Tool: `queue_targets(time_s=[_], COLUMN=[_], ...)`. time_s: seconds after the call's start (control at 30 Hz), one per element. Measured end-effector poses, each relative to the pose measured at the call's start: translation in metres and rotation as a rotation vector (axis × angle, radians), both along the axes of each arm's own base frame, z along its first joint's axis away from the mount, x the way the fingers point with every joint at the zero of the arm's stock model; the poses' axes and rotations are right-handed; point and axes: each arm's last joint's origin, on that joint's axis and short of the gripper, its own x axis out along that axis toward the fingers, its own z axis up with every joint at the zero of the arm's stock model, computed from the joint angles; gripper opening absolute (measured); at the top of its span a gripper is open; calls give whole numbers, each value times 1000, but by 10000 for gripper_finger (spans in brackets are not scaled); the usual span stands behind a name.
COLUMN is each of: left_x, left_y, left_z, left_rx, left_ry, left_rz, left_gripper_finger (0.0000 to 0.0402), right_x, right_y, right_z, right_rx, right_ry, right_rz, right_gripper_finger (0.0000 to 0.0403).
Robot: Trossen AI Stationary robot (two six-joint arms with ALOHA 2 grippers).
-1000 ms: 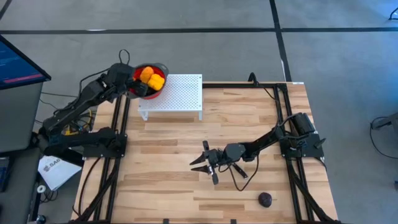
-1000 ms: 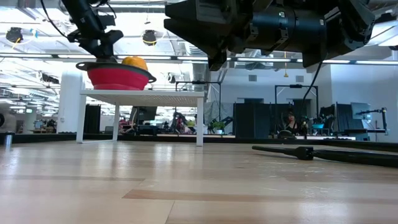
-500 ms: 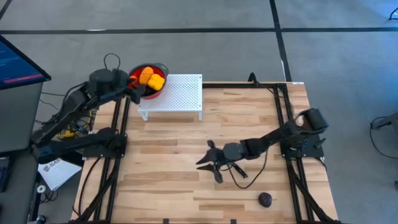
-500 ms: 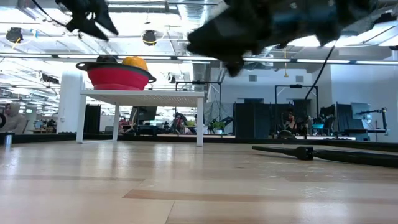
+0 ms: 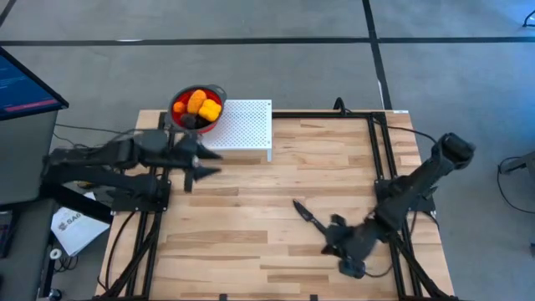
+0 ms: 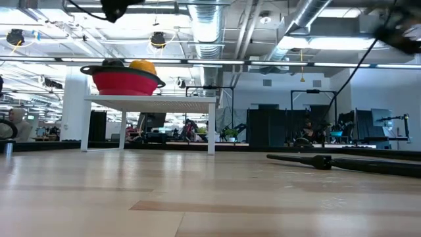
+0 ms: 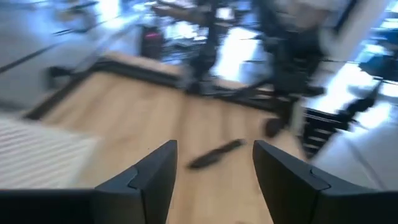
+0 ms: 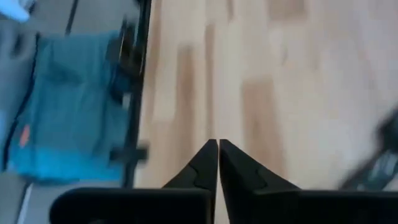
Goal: Pick & Place Fruit
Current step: Put the purple plum into the red strainer bowl on the shelf
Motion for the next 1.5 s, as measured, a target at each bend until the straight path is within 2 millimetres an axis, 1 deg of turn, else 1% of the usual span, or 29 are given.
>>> queue_targets(time_s=[0.07,0.17,0.23,0.3,0.4,0.5,0.6,0.67,0.73,0.8,0.87,1.1,1.2,1.33,1.5], left_x=[10,25,31,39,47,55,64,68,71,74,76,77,77,77,77], left_y=[-13,-31,-41,-50,-60,-66,-69,-70,-70,-71,-71,-71,-71,-71,-71], left_z=[-10,-30,-45,-58,-77,-92,-103,-109,-115,-120,-122,-124,-124,-124,-124], left_rx=[0,-2,-5,-6,0,11,19,23,34,39,42,46,46,46,45], left_ry=[-40,-82,-87,-94,-91,-80,-76,-74,-49,-32,-20,-16,-16,-16,-16], left_rz=[-77,-162,-208,-238,-244,-219,-189,-174,-164,-162,-161,-161,-161,-161,-158], left_gripper_finger=[200,197,195,192,188,184,180,178,176,175,175,175,172,170,170], right_x=[-11,-15,-15,-16,-14,-18,-28,-37,-45,-52,-58,-78,-82,-82,-71], right_y=[9,14,11,8,6,7,5,2,1,4,8,27,37,51,66], right_z=[0,0,-2,-2,-1,-3,-9,-13,-17,-18,-18,-20,-31,-53,-80], right_rx=[25,65,129,202,310,342,319,280,215,168,127,64,6,-55,-51], right_ry=[27,47,121,206,312,390,544,643,688,671,633,501,474,482,468], right_rz=[8,14,-35,-71,-77,-97,-103,-107,-121,-117,-114,-104,-81,-31,-29], right_gripper_finger=[3,4,17,44,107,193,282,329,367,390,394,360,351,343,336])
